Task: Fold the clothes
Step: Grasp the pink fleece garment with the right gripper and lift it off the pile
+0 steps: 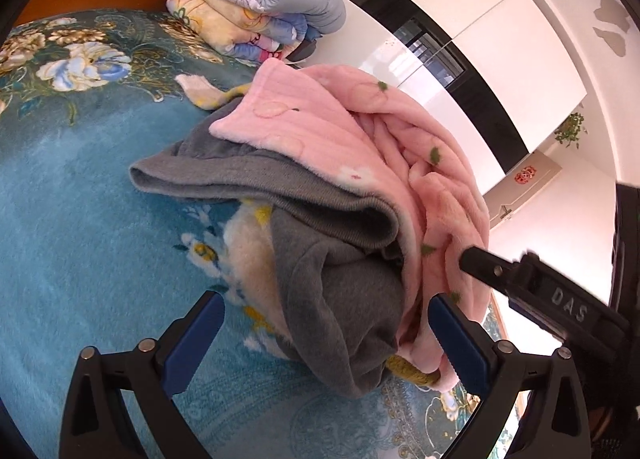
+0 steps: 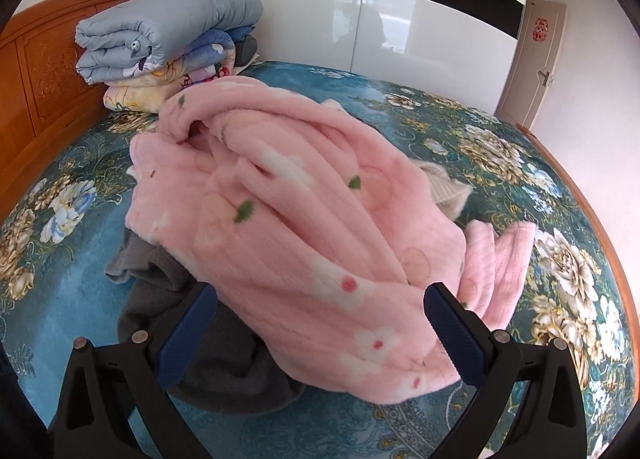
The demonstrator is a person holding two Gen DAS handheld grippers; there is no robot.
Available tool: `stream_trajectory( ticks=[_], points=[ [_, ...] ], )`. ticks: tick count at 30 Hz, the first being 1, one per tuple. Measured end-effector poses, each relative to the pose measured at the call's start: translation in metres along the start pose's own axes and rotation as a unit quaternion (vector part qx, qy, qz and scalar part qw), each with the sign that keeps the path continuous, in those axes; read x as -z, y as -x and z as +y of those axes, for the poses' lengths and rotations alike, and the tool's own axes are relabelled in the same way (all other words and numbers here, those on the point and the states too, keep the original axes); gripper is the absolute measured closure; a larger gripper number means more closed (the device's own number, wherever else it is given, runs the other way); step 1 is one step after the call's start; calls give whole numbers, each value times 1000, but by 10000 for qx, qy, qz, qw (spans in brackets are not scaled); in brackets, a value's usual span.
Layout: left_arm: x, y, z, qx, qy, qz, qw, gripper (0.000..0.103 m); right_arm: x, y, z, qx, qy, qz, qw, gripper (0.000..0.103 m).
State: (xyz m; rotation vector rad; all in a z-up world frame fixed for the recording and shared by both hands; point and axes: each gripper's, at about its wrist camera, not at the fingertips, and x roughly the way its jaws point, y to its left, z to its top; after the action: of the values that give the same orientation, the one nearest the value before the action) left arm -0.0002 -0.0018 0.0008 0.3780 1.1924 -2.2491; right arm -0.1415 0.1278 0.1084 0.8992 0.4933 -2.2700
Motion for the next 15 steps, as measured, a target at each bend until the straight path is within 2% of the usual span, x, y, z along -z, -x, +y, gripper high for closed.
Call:
stream_trajectory(
  ticks=[4, 8, 13, 15],
  points=[
    [-9, 9, 8, 107, -2, 45, 9999, 0, -10, -5, 17, -15, 98, -32, 9999, 0],
    [-13, 1, 12, 82, 298, -9, 9995, 0, -14, -9, 32, -31, 207, -1, 9998, 0],
    [-19, 6, 28, 336, 551, -357, 9973, 0, -30, -17, 45, 33, 497, 36, 9988, 0],
    [-21, 7, 34, 442, 645, -469, 9958, 0, -43, -20, 49, 152, 654, -87, 9977, 0]
  ],
)
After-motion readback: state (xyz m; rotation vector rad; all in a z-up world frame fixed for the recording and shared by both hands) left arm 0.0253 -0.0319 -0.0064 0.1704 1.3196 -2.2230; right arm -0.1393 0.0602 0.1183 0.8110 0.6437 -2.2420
